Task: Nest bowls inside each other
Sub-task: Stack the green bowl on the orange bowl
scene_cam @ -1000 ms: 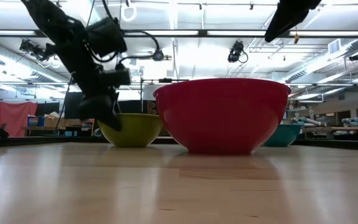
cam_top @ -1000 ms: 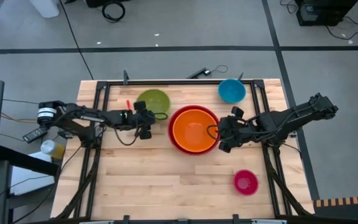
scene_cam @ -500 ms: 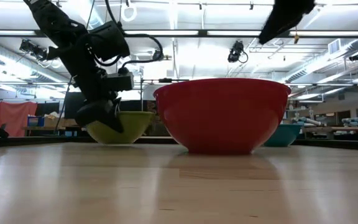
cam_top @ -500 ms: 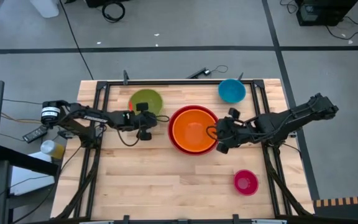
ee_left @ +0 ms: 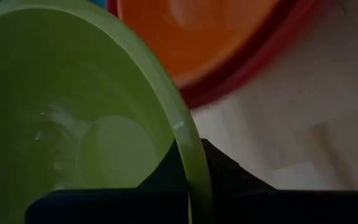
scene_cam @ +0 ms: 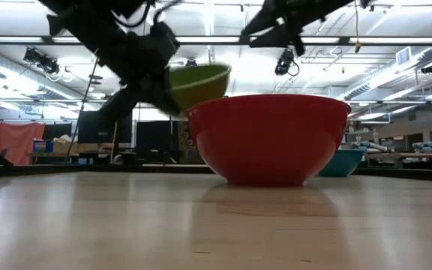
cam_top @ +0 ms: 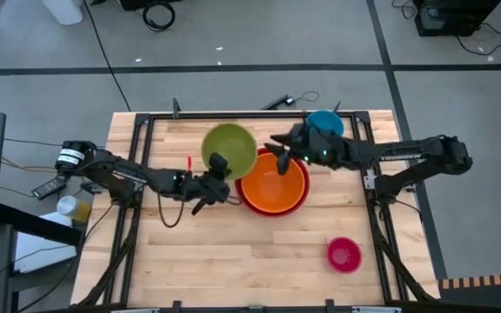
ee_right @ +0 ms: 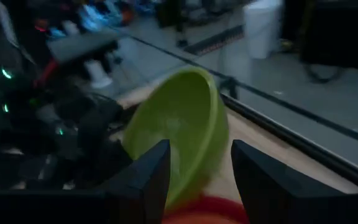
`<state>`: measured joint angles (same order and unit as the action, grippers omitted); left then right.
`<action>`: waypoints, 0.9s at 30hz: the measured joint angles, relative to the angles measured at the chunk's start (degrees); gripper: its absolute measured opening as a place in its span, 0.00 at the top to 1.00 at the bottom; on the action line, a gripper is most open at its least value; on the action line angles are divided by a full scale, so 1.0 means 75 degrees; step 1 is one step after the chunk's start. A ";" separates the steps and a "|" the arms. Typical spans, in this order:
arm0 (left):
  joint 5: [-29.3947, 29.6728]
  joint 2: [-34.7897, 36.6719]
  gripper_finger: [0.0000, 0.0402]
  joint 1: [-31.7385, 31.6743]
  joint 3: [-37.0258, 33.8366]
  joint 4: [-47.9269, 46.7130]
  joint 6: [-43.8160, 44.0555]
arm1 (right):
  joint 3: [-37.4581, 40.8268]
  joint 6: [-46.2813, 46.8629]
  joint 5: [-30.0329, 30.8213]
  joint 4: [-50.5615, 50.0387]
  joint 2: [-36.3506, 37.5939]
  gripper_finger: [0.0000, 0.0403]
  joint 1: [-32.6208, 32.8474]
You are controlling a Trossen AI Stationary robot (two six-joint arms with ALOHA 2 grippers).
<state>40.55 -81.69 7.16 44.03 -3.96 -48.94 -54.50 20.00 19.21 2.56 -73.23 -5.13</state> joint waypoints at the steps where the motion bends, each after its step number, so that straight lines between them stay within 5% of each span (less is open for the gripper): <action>1: 0.0255 0.0000 0.95 0.0097 0.0000 0.0193 -0.0441 | 0.0000 -0.0079 -0.0297 0.0106 -0.0074 0.55 -0.0169; 10: 0.1044 0.0000 0.95 0.0302 -0.0017 0.0794 -0.1478 | 0.0009 -0.0422 -0.1525 0.1146 -0.0948 0.43 -0.0908; 27: 0.0868 0.0012 0.94 -0.0025 -0.0049 0.0743 -0.0995 | -0.0099 -0.0949 -0.1281 0.1254 -0.0853 0.39 -0.0900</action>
<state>47.06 -81.60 6.97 43.66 1.62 -56.40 -55.24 12.88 9.61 11.96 -79.64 -11.88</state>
